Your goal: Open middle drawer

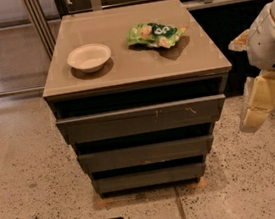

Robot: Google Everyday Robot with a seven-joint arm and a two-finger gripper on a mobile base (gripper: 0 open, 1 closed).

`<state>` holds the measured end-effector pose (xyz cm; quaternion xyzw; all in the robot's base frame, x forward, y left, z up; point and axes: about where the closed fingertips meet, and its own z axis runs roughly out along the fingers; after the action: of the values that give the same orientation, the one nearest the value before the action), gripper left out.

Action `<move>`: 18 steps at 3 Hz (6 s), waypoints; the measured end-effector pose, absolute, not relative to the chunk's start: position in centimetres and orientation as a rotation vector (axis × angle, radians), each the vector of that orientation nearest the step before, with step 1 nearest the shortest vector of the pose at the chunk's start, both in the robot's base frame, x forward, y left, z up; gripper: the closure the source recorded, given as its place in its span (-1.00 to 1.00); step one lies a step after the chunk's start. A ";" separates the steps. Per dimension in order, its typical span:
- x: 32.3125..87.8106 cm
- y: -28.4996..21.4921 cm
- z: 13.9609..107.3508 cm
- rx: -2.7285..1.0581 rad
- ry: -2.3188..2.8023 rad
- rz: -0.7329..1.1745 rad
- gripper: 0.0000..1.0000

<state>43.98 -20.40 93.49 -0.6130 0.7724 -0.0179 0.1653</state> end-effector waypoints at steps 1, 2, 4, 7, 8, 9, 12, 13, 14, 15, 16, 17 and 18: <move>44.1 -19.3 88.1 -1.756 2.218 0.037 -1.00; 44.0 -18.9 81.5 -1.766 2.273 0.139 -1.00; 44.4 -19.0 78.5 -1.804 2.265 0.118 -1.00; 47.5 -17.3 56.8 -1.833 2.239 0.275 -1.00; 47.5 -17.3 56.7 -1.833 2.239 0.275 -1.00; 48.1 -17.6 55.3 -1.836 2.200 0.241 -1.00; 52.8 -17.4 50.8 -1.782 2.034 0.194 -1.00; 54.7 -16.7 49.0 -1.781 2.001 0.199 -1.00; 56.1 -16.2 47.8 -1.785 1.982 0.198 -1.00; 58.1 -15.6 46.0 -1.812 1.973 0.185 -1.00; 59.9 -15.1 44.2 -1.843 1.966 0.178 -1.00; 61.6 -14.8 42.7 -1.862 1.975 0.181 -1.00; 63.9 -14.3 40.5 -1.881 2.000 0.203 -1.00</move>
Offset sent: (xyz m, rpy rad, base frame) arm 0.0014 0.0186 -0.1893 0.0909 0.2313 -0.0126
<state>63.89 -14.34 40.47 -0.6703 0.7129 0.0724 0.1928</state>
